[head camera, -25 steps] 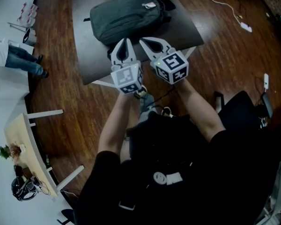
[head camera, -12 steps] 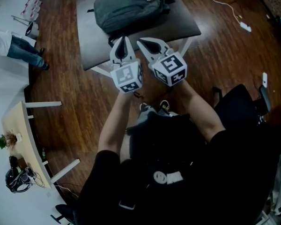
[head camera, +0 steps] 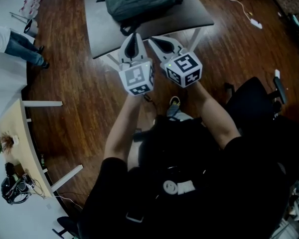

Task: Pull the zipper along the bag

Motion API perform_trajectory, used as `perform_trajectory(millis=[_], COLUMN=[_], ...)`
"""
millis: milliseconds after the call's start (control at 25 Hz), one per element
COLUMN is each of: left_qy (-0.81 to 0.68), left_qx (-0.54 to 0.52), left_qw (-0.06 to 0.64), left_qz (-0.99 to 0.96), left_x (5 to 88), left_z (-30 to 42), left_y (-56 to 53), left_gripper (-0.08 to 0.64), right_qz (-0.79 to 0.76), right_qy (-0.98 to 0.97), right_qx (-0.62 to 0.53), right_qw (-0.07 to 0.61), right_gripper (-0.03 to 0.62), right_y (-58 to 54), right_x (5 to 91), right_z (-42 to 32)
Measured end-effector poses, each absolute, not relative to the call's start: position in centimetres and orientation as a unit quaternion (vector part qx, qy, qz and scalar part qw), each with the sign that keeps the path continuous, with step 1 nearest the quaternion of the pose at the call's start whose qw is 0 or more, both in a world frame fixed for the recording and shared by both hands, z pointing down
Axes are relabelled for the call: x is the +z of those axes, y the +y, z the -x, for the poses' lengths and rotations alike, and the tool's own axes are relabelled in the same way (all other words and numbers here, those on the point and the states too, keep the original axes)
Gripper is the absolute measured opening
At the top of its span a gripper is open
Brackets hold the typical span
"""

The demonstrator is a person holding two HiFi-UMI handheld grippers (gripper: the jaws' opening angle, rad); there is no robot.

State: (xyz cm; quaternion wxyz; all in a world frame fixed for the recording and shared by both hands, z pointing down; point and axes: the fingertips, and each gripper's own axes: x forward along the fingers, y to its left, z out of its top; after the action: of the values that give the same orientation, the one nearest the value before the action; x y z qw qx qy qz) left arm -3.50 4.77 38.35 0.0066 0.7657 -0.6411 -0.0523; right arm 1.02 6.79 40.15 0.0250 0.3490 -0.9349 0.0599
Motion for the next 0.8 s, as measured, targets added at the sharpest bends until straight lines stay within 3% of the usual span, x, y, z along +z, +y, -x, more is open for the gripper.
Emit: perform_trajectory(millis=[800], left_qy=[-0.631], left_qx=[-0.052], left_qw=[0.008], left_qz=[-0.774], left_x=[37.1], left_z=[4.1], left_y=[13.8], left_gripper=[0.005], right_qz=[-0.42], right_qy=[-0.907], right_qx=[0.044], right_qw=[-0.004], right_gripper=[0.005], right_y=[14.9], right_x=[36.7], right_z=[-1.9])
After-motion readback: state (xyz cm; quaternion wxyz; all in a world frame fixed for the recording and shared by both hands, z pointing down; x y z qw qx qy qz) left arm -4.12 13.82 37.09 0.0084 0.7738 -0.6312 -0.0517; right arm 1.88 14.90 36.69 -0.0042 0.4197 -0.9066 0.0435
